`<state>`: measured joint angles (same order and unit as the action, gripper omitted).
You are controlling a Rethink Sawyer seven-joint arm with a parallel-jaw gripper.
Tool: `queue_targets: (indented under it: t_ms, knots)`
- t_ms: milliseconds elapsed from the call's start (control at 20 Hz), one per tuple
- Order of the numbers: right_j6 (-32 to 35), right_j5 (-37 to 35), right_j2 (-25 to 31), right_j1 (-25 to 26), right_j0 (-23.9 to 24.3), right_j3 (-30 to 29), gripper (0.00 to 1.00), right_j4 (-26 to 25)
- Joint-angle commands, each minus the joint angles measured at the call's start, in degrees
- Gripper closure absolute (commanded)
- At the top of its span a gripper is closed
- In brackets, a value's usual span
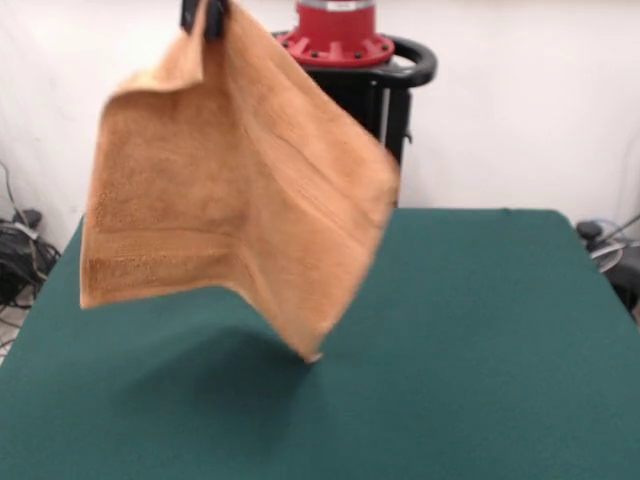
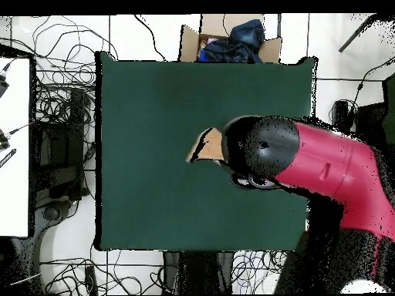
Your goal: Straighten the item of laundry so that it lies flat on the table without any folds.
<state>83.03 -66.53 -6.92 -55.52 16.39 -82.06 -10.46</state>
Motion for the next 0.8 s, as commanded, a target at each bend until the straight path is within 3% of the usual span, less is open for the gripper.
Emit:
queue_targets:
  t_ms: [50, 300, 800]
  knots:
    - [-16.6, -4.5, 7.5, -3.6, 2.7, -0.3, 1.0, -2.7]
    - [-19.6, 4.3, 10.9, -4.3, 4.7, -1.1, 1.0, -0.7]
    - [-18.2, 8.2, 12.6, -4.2, 4.5, 2.6, 1.0, -3.3]
